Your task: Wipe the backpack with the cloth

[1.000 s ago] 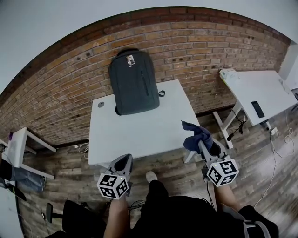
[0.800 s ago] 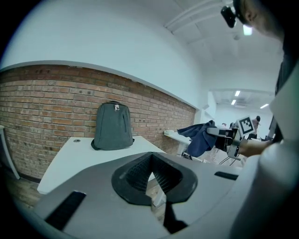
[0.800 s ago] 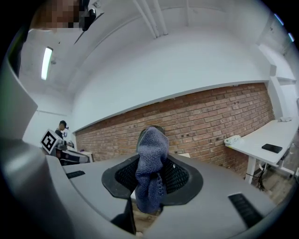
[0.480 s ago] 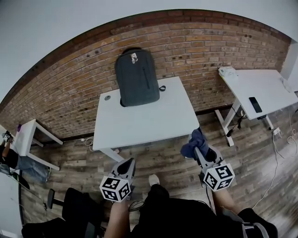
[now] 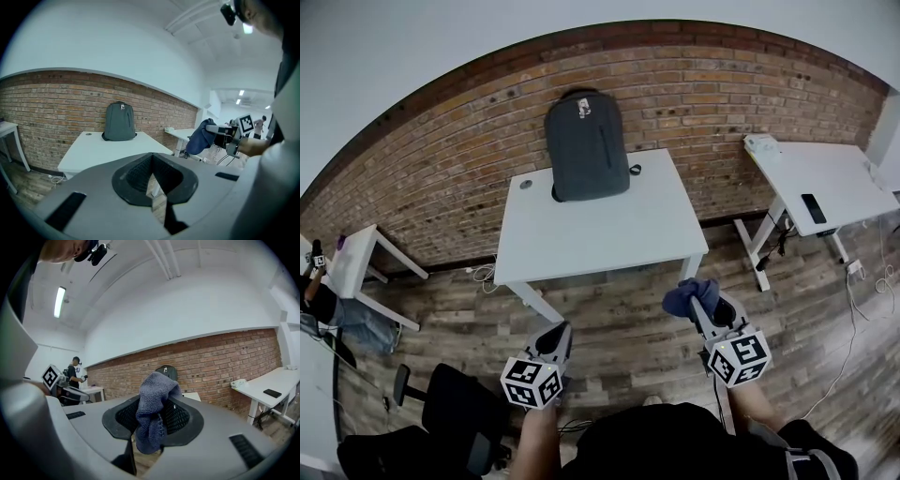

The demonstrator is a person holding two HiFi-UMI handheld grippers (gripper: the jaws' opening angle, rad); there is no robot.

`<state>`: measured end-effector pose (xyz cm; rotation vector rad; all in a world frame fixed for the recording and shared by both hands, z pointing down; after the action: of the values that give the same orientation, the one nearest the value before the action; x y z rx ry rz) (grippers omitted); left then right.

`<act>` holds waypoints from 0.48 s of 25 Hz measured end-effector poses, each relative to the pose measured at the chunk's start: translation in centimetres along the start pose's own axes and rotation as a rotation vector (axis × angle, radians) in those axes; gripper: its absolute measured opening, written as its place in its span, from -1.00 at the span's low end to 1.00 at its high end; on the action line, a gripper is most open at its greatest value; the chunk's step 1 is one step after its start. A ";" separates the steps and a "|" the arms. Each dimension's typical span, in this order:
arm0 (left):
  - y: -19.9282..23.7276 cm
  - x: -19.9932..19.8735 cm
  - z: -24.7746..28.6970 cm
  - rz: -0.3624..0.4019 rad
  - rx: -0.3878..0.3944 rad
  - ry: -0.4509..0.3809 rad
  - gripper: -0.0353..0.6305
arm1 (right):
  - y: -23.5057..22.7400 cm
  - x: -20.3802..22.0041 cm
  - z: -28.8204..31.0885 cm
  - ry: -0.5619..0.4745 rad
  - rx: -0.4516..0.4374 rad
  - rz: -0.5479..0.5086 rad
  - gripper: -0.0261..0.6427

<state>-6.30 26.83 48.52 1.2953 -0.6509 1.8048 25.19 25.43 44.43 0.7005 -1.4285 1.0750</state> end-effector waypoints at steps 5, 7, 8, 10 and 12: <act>0.4 1.5 -3.7 0.000 0.018 -0.001 -0.92 | 3.0 1.2 -1.8 0.011 0.023 0.020 -0.59; 0.7 2.5 -6.0 -0.010 0.018 0.000 -0.92 | 4.8 2.1 -2.8 0.022 0.032 0.041 -0.59; 0.9 3.0 -7.2 -0.015 0.014 -0.002 -0.92 | 5.8 2.5 -3.3 0.023 0.033 0.055 -0.59; 1.3 4.1 -9.7 -0.022 0.011 -0.005 -0.92 | 8.1 3.1 -4.4 0.020 0.036 0.058 -0.59; 1.5 5.4 -11.8 -0.030 0.015 -0.004 -0.92 | 10.5 3.6 -5.5 0.020 0.042 0.021 -0.59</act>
<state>-14.62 36.88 49.62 1.3125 -0.6183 1.7858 17.60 35.22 45.26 0.7049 -1.4025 1.1283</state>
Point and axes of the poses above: the fingertips, and each gripper's own axes: z forward along the fingers, y to its left, x out of its underside, the point moved 4 cm from there along -z, backward along the fingers, and after that the axes turned 7 degrees about z, right-handed, at the moved point
